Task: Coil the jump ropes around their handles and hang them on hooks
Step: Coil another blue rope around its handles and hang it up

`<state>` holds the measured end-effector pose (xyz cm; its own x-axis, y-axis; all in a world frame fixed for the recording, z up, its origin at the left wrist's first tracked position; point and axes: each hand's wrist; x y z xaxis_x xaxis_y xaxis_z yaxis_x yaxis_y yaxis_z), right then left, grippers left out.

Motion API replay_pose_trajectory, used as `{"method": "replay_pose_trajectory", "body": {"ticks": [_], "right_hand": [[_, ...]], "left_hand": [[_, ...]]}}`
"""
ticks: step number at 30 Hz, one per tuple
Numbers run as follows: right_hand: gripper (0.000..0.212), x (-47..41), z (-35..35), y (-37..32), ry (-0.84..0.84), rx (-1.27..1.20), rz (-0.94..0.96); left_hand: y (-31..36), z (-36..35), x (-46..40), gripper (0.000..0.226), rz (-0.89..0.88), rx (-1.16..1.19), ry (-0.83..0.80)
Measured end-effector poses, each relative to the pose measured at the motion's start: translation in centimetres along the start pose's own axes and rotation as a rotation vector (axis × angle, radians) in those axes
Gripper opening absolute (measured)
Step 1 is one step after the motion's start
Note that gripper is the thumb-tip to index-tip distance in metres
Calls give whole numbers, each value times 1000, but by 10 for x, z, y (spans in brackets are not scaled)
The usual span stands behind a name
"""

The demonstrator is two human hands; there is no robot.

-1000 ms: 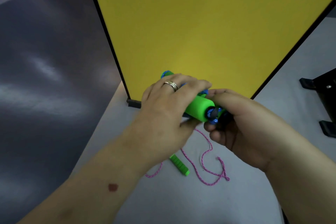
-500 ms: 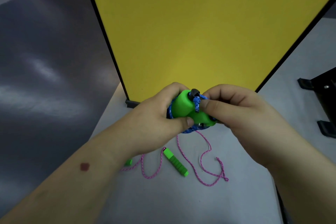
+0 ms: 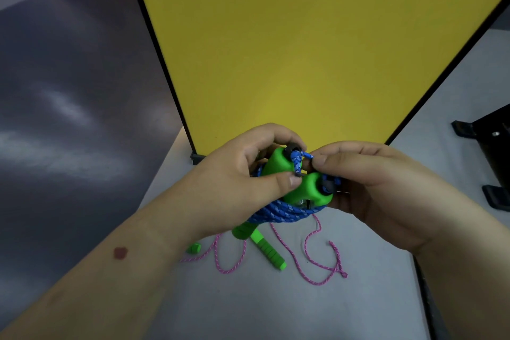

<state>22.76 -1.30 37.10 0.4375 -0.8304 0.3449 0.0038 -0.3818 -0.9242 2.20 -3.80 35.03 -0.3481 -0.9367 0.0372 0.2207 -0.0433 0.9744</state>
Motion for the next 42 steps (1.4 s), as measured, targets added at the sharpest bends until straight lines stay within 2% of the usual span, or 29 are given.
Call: {"method": "replay_pose_trajectory", "body": {"ticks": [5,12,20,22,24,29,34,42], "right_hand": [[19,0,5,2,-90,49,-10],[12,-2,-6,3,-18,-3,146],[6,-5,-4,3,52,-76,251],[24,-5,-4,3,45,-77,273],[42,-5,-8,2,57,27,301],[45,-9,-22,-14,153,51,401],[33,-29,-26,-89,243,151,486],[30,5,-53,-290,303,235,576]], "left_hand": [[3,4,2,29,45,40,-117],[9,2,7,18,50,-27,-81],[10,-2,0,14,-79,-37,216],[12,0,-2,12,-91,-36,282],[13,3,-5,11,-99,-30,300],[20,17,-18,15,-120,26,349],[84,55,-53,11,-151,-57,371],[284,118,-84,17,-227,-105,464]]}}
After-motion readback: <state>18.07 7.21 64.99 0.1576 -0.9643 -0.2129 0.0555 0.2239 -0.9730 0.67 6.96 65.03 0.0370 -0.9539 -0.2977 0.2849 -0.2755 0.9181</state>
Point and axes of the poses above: each hand's wrist, its own x-axis away from the middle knuckle, its own z-axis out of the back of the hand, y = z × x, and after that the axes turned 3 degrees about -y, right-handed
